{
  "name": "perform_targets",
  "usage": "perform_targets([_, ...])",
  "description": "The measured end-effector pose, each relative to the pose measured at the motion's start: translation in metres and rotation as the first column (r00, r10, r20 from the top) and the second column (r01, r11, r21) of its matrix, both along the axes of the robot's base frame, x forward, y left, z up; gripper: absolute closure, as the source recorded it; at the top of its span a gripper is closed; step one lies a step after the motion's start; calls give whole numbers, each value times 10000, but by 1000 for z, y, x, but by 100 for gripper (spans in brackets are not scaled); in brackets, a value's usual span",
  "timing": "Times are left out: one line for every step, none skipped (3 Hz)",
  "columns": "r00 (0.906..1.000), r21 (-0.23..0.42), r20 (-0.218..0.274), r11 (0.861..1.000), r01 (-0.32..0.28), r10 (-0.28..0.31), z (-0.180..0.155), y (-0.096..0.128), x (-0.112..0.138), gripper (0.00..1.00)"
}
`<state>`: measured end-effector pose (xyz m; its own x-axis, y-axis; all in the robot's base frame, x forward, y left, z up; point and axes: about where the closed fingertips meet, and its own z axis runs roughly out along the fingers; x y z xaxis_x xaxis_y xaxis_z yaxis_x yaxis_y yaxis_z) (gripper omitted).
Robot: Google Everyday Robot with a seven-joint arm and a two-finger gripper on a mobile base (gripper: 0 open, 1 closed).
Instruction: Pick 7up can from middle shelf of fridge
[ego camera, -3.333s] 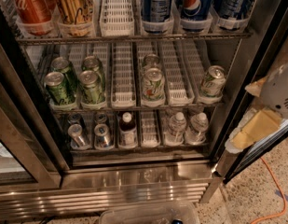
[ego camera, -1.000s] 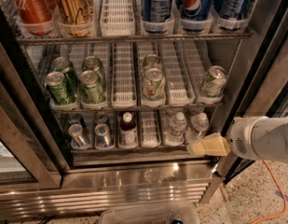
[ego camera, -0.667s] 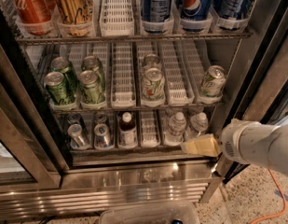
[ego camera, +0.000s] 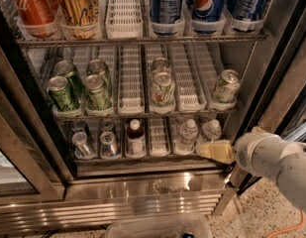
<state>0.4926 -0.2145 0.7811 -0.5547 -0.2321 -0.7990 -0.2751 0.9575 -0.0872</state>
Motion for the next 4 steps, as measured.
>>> perform_targets([9985, -200, 424, 9992, 360, -352, 8, -20, 7, 0])
perform_targets([9984, -75, 433, 9993, 355, -352, 7, -16, 8, 0])
perform_targets([9949, 485, 728, 9966, 669, -703, 8, -18, 13, 0])
perform_targets([9875, 889, 1208, 9919, 905, -1009, 16, -24, 21, 0])
